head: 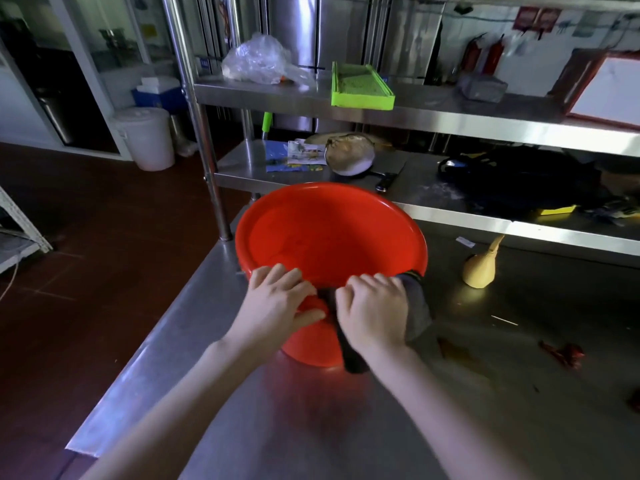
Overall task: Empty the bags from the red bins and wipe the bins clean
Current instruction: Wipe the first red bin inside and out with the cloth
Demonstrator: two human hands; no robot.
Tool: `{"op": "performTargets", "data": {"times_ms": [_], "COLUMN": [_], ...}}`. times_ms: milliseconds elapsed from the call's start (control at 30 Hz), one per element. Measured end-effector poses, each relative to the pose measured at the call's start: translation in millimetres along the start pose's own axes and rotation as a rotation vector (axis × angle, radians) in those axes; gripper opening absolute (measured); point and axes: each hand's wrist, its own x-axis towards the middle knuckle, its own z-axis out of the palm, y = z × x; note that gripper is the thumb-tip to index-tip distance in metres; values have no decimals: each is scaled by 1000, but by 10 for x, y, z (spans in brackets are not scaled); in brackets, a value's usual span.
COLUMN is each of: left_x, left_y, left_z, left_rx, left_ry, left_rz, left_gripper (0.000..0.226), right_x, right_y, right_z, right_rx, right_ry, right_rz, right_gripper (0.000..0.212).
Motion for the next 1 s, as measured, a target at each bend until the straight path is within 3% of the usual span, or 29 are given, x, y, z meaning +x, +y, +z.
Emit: {"op": "performTargets", "data": {"times_ms": [133,267,367,500,633,767,867,1000], "left_x": [2,-75,-147,-138,-101,-137,-114,-107], "left_y": [40,-507,-662,-602,-404,-78,-63,-45], "left_z": [14,-166,-158,-83,2,169,183,173], "left_rx": [-82,-64,-50,-87,-29,-56,-103,-119], "left_ry": [-12,-99,-128,-35,-10,76,81,49], "left_rz": [-33,-35,64,45,-1,-80,-94,-101], "left_gripper": [53,79,68,54,55,47,51,52], "right_x": [76,385,608,489,114,2,194,720], "right_y": [99,675,974,809,91,-201,193,829], "right_z": [-8,-139,-142,-105,8,30,-71,-149], "right_rx": [119,134,119,183,11,81,143,100], "right_ry": [-8,-226,-296,-149,-5,-17,-129,-381], "right_rz": [-143,-317,-284,-135,-39,-118,-327,-267], "right_gripper": [33,42,41,37,36,30,31,30]}}
